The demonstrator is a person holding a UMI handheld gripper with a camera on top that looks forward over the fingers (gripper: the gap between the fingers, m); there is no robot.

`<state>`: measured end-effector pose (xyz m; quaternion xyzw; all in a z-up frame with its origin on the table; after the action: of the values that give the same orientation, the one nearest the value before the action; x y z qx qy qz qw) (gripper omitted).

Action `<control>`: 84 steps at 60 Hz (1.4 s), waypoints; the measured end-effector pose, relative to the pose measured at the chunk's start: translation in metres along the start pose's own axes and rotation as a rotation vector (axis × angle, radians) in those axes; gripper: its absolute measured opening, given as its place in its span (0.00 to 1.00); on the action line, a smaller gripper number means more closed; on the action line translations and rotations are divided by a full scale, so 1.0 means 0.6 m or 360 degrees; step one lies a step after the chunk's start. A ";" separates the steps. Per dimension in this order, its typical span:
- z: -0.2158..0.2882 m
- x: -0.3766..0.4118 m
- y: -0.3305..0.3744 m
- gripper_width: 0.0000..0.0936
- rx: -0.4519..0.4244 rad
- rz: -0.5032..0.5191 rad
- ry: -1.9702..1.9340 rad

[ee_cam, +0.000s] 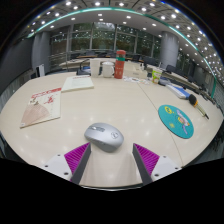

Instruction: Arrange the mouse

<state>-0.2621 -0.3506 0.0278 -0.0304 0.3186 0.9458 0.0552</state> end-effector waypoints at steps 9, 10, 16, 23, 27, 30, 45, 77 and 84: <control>0.035 0.004 -0.043 0.91 -0.0004 -0.0024 0.0060; 0.039 0.003 -0.047 0.91 -0.0004 -0.0027 0.0068; 0.057 0.003 -0.071 0.90 0.0001 -0.0028 0.0076; 0.074 0.006 -0.096 0.86 0.0005 -0.0003 0.0072; 0.079 0.011 -0.107 0.76 0.0006 0.0041 0.0072; 0.082 0.018 -0.113 0.63 0.0010 0.0081 0.0070; 0.085 0.027 -0.116 0.43 0.0027 0.0119 0.0116; 0.357 -0.200 0.031 0.40 -0.0454 0.0159 -0.0124; 0.346 -0.334 -0.015 0.39 -0.0397 0.0052 -0.0178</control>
<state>-0.0665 -0.2346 0.2058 0.0211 0.1954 0.9791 0.0533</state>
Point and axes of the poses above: the point between the fingertips, and its own axes, seen from behind it with the camera up: x to the left, z up, y backward, against the way the camera looks, the point moved 6 cm from there along y, backward, against the way the camera looks, and after that the axes turned 2 degrees about -x, right-handed, at the moved point
